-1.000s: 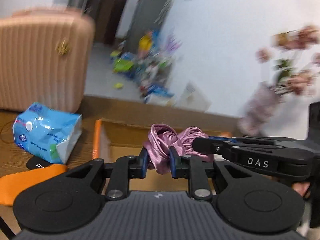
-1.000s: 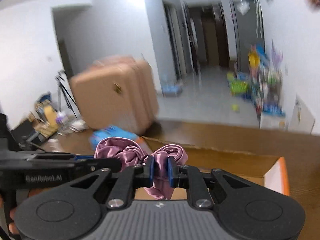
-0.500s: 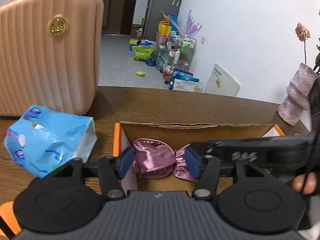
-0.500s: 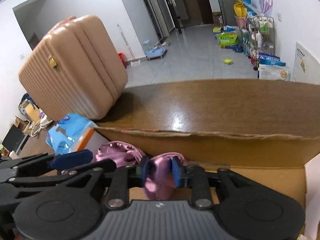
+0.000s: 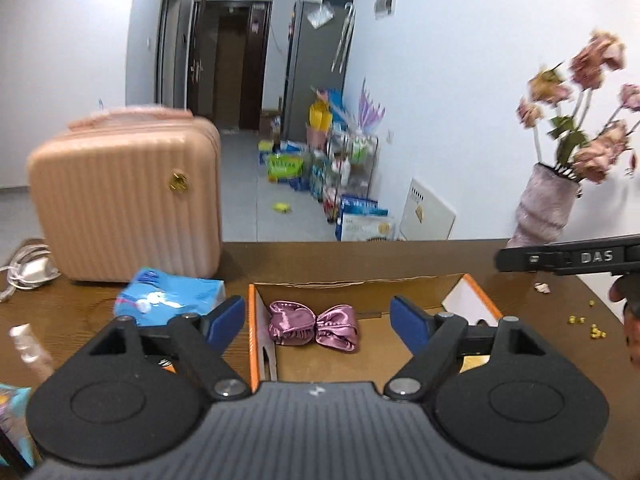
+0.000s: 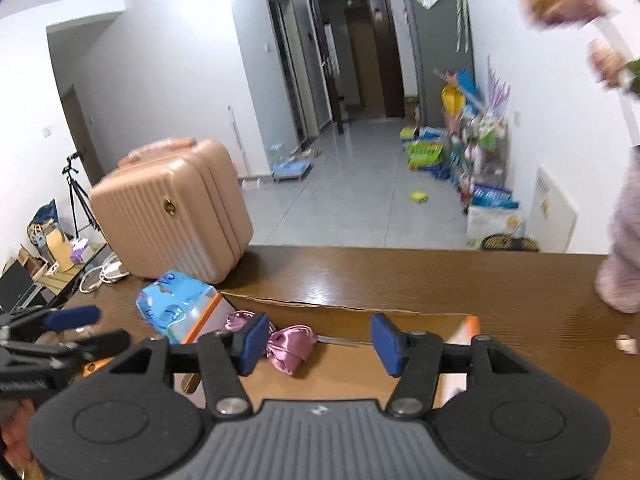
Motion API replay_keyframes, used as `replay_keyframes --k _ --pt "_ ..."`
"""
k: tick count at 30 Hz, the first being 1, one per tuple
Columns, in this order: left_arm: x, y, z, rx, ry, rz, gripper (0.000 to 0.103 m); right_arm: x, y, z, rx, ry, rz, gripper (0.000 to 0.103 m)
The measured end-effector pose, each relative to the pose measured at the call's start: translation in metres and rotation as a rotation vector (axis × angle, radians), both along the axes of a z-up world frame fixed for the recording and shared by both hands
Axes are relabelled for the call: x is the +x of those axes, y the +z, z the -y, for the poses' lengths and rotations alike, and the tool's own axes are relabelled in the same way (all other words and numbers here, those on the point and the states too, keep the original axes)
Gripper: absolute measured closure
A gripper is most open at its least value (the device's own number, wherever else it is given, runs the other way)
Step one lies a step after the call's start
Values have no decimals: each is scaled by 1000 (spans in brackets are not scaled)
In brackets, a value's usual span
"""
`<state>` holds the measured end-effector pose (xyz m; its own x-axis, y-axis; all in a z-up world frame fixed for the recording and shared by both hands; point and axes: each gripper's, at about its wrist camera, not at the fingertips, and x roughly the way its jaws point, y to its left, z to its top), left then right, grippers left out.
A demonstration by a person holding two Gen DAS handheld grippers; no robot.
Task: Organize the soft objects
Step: 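Carry the pink scrunchies into the cardboard box and open both tools, then withdraw both tools from the box back over the table items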
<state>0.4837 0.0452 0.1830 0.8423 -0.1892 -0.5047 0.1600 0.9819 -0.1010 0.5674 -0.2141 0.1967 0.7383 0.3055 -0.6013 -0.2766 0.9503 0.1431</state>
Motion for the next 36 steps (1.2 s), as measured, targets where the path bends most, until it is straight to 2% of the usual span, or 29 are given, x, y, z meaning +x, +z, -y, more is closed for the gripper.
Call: replay_keyframes --k 5,9,11,13,15,18,22,27,29,31,33,36 --pt "-64 16 2 17 6 47 21 -67 18 28 -29 13 50 39" --pt "-114 11 -1 15 2 82 18 -126 12 33 -103 14 132 33" --pt "-147 0 -4 6 5 116 15 -165 2 31 -154 31 221 29" --pt "-177 -15 -4 10 2 145 13 -205 -10 30 -163 55 278 27" --pt "-209 -33 -4 28 -3 178 13 -234 -23 29 -143 76 305 26" --pt "-250 -57 -3 26 39 217 9 -275 -41 27 -109 94 334 25" --pt "-300 -84 2 23 88 259 8 -323 -65 23 -113 71 388 21" --pt "-348 -113 15 55 116 286 5 -371 -106 18 -85 37 378 21" --pt "-362 -124 16 36 123 272 4 -389 -123 21 -41 8 358 21" --pt "-368 -132 15 6 105 234 4 -404 -139 26 12 -17 321 21" --pt "-368 -137 16 15 85 217 4 -408 -149 29 8 -15 286 21" --pt "-364 -137 20 18 89 225 4 -408 -154 34 6 -63 281 21"
